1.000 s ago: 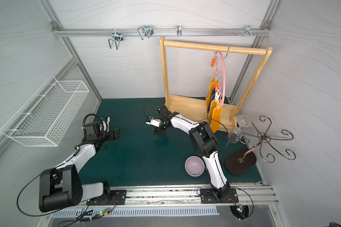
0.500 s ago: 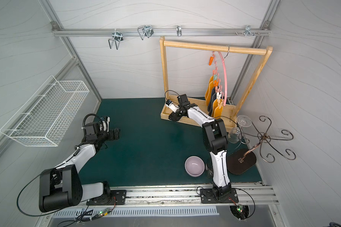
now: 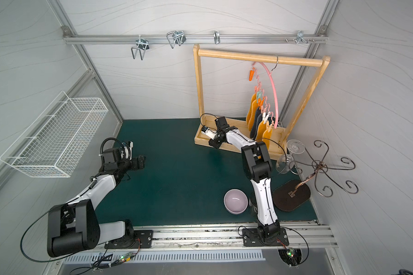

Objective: Take the shoe insoles off the hanger
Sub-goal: Move the clothesline to the center of the board.

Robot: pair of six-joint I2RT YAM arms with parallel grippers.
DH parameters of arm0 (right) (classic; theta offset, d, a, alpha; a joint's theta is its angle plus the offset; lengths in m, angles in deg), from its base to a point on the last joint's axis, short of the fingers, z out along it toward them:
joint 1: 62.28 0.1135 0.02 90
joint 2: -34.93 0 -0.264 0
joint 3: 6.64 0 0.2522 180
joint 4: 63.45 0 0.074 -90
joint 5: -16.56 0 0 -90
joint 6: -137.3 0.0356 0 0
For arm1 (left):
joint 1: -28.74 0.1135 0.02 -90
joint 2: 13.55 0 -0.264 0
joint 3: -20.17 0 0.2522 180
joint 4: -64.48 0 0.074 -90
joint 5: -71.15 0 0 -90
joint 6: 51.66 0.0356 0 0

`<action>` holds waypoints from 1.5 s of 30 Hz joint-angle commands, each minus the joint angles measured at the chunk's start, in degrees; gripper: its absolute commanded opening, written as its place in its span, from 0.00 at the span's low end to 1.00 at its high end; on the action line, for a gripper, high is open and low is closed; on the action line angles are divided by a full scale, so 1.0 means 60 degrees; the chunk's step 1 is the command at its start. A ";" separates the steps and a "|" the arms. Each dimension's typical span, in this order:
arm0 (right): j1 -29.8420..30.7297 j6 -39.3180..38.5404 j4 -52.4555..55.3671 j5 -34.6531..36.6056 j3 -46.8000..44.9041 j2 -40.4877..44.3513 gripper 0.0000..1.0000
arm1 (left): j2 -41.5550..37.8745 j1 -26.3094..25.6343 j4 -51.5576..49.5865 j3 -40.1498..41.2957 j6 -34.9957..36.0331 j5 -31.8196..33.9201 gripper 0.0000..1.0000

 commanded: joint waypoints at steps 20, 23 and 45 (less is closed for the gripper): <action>0.1817 -0.1629 0.1079 -0.0901 0.0095 -0.0520 0.23 | -0.0027 0.0034 0.0147 -0.0221 0.0040 0.0081 1.00; 0.2025 -0.1644 0.1119 -0.0870 0.0263 -0.0646 0.19 | -0.0036 0.0028 0.0177 -0.0182 0.0025 0.0097 1.00; 0.4098 -0.0559 0.0817 -0.1222 0.2117 -0.1325 0.16 | -0.0250 0.0078 0.0247 -0.0026 -0.0085 0.0434 1.00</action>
